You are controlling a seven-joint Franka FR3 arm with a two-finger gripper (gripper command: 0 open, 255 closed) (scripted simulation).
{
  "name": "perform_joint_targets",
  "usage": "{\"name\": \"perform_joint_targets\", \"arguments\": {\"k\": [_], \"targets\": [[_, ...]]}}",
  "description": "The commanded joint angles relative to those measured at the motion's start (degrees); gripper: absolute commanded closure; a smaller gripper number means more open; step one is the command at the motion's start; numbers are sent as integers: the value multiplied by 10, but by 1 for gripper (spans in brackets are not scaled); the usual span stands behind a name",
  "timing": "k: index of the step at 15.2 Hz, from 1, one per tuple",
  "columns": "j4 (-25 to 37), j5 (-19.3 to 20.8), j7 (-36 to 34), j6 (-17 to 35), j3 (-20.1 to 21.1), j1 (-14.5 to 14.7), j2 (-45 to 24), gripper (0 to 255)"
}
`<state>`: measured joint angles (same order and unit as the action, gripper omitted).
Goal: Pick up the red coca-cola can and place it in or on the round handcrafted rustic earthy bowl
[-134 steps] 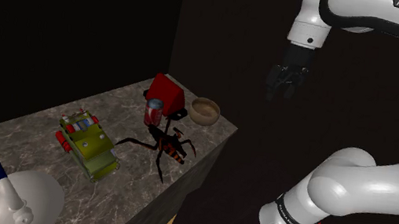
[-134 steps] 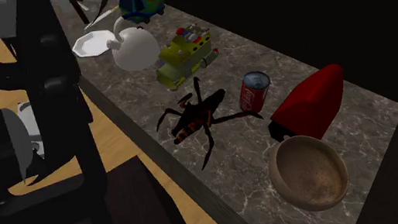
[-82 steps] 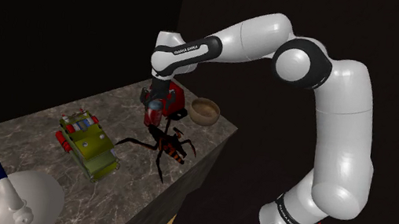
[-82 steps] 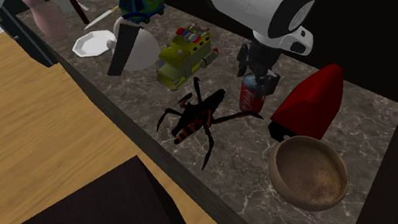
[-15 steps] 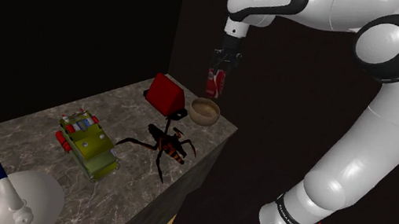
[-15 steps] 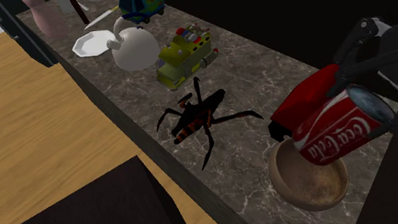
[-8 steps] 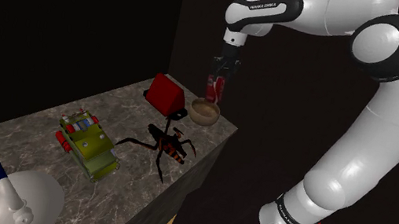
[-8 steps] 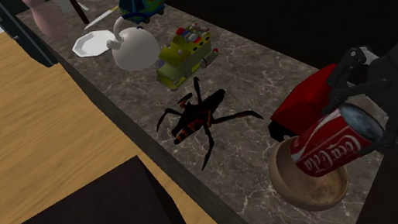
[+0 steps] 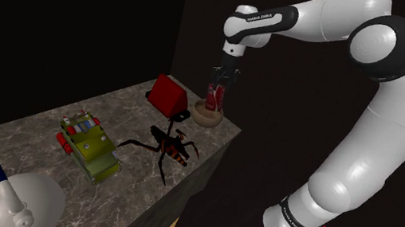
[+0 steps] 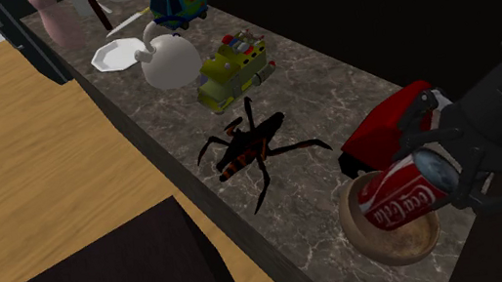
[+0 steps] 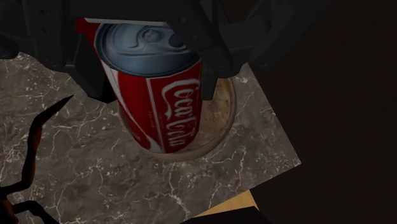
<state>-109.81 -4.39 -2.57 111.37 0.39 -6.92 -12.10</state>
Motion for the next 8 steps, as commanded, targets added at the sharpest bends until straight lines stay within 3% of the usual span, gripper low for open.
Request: {"name": "perform_joint_targets", "arguments": {"k": [1, 8], "targets": [[-9, 0, 2, 15, 0, 0, -5, 255], [-26, -2, 4, 51, 0, 0, -24, 255]]}}
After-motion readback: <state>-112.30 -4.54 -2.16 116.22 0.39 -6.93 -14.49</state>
